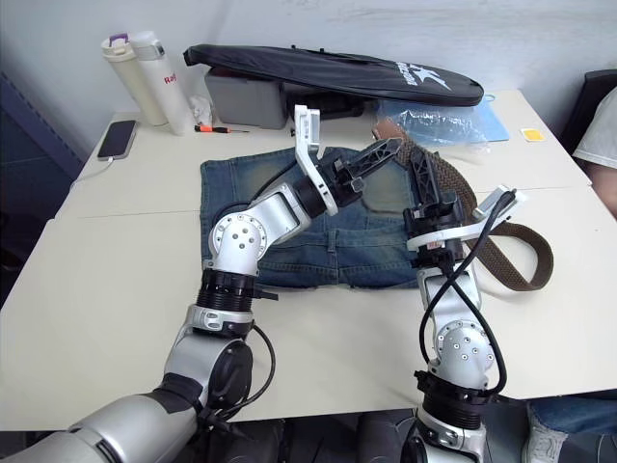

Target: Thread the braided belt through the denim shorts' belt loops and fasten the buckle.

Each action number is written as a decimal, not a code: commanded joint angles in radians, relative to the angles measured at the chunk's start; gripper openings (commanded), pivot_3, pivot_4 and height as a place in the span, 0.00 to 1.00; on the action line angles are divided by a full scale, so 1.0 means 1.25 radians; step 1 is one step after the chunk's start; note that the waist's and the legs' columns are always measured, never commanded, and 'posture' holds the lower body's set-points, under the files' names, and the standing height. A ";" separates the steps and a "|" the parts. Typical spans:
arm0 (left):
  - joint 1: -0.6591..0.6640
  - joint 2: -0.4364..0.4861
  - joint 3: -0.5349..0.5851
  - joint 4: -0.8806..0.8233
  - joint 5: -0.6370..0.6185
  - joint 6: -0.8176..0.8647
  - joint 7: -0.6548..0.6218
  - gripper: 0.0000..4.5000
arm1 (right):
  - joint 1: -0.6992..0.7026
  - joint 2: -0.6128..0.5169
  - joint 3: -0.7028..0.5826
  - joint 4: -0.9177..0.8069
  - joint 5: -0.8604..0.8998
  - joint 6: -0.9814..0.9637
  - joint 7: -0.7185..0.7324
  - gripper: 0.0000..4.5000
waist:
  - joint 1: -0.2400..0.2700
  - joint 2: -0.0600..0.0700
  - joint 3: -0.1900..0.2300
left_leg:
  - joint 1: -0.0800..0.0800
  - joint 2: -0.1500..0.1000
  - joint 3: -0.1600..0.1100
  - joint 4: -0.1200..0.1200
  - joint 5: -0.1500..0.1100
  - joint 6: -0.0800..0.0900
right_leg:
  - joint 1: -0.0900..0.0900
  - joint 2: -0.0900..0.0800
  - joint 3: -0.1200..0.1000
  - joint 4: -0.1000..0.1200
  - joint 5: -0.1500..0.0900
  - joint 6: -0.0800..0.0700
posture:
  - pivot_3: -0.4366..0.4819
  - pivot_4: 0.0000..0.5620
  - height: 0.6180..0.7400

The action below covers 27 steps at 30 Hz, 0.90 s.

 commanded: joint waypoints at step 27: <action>-0.035 0.015 -0.426 0.507 0.666 -0.728 -0.361 0.42 | 0.144 -0.269 -0.137 -0.162 0.102 0.086 -0.138 0.00 | 0.021 -0.002 0.005 | -0.001 0.000 0.001 0.001 -0.003 0.009 | 0.000 0.000 0.000 -0.006 0.001 0.000 | 0.48 0.27 1.00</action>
